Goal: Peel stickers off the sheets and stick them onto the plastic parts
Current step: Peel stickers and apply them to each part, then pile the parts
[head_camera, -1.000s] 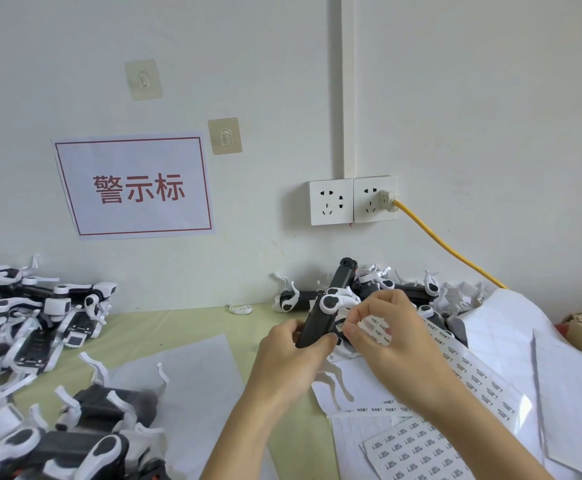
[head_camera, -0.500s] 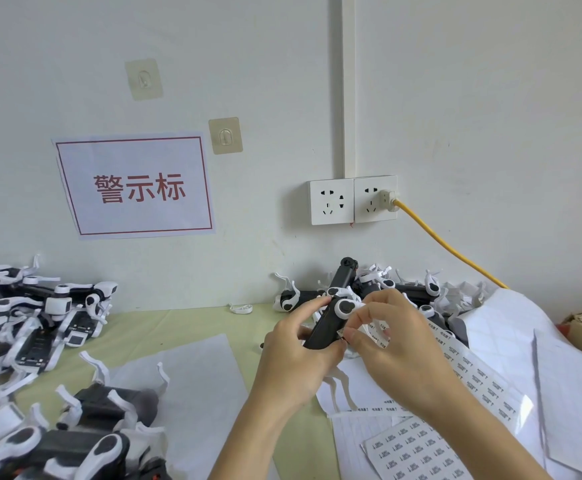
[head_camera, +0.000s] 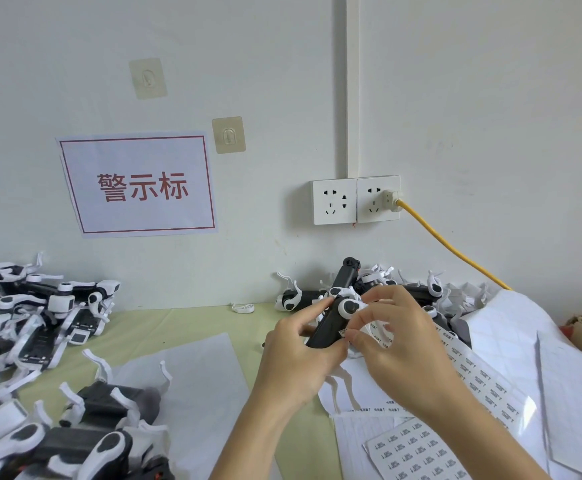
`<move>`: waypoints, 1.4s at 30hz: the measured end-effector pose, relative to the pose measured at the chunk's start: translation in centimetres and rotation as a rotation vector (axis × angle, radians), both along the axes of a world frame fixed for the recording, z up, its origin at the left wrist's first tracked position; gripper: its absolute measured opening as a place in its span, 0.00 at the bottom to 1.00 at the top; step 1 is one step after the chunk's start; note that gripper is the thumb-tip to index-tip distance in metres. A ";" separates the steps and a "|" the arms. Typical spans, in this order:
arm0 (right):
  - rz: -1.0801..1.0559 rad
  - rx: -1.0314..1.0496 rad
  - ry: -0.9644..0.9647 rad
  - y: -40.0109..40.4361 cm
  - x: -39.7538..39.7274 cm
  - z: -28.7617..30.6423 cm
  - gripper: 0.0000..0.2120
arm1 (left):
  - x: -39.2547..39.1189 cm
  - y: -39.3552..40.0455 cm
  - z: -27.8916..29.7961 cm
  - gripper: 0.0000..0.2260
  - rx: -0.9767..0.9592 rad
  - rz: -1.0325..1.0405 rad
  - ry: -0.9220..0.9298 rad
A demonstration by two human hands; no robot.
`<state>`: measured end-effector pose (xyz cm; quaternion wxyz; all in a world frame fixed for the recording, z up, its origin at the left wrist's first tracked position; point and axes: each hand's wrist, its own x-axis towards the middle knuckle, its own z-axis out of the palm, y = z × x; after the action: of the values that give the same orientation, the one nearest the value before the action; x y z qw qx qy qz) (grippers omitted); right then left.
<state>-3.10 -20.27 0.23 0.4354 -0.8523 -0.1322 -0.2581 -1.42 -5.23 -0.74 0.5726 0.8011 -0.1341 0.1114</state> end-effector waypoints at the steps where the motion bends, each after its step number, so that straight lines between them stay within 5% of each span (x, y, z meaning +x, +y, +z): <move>1: 0.000 -0.010 0.001 0.1 0.0 -0.1 0.10 | 0.0 0.0 0.0 0.23 0.002 -0.002 0.000; 42: -0.113 -0.119 -0.110 0.5 -0.2 -0.4 0.05 | -0.3 -0.2 0.3 0.20 -0.019 0.007 -0.015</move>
<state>-3.28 -19.78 -0.16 0.3610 -0.8671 -0.1229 -0.3204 -1.71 -5.41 -0.42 0.5789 0.7951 -0.1346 0.1207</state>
